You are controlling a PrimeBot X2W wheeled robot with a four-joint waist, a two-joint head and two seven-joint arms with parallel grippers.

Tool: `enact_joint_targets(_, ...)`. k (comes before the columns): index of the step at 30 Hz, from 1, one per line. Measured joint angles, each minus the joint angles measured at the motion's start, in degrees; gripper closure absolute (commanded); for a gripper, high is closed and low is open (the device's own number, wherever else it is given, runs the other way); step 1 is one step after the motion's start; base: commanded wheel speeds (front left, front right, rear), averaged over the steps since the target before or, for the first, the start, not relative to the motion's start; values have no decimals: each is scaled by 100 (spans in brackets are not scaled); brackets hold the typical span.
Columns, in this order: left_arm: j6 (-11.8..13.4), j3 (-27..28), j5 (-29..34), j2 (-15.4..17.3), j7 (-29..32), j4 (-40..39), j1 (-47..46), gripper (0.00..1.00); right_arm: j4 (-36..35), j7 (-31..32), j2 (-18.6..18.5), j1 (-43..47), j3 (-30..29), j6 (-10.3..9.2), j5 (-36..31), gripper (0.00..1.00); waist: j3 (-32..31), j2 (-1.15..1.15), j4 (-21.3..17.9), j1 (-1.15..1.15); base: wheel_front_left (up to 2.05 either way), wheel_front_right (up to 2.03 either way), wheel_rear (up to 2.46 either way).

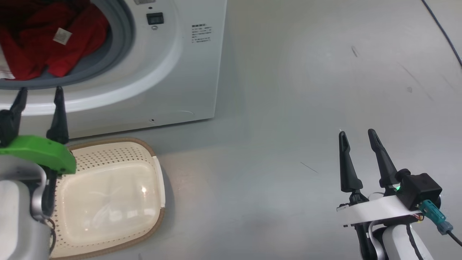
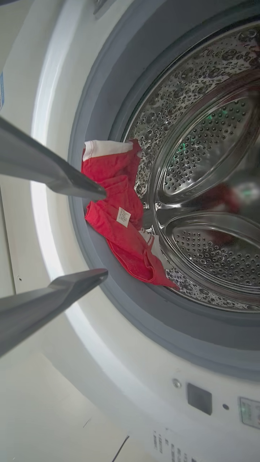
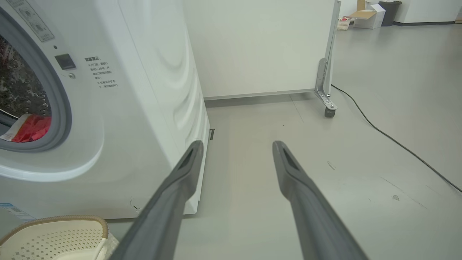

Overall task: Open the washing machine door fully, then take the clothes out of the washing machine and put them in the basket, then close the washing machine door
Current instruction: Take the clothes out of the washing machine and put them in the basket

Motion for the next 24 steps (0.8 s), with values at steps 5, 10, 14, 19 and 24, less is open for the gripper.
enact_joint_targets(5, 34, 154, -75, 210, 479, 307, -470, 0, 1, 0, 7, -173, 64, 1, 55, 0, 239, 0, -318, 0, 0, 0, 0)
enact_joint_targets(10, 68, 292, -81, 487, 850, 548, -940, 0, 8, 0, 12, -260, 119, 1, 64, 0, 448, 0, -611, 0, 0, 0, 0)
enact_joint_targets(14, 76, 369, -177, 620, 1143, 809, -1239, 0, 18, 0, 21, -274, 148, -2, 130, 0, 593, 0, -818, 0, 0, 0, 0)
enact_joint_targets(19, 76, 452, -279, 724, 1439, 1143, -1508, 0, 16, -1, 27, -335, 208, -18, 312, 0, 749, 0, -1030, 0, 0, 0, 0)
enact_joint_targets(24, 123, 538, -333, 882, 1638, 1464, -1728, 0, 2, -18, 31, -422, 281, -62, 363, 0, 866, 0, -1203, 0, 0, 0, 0)
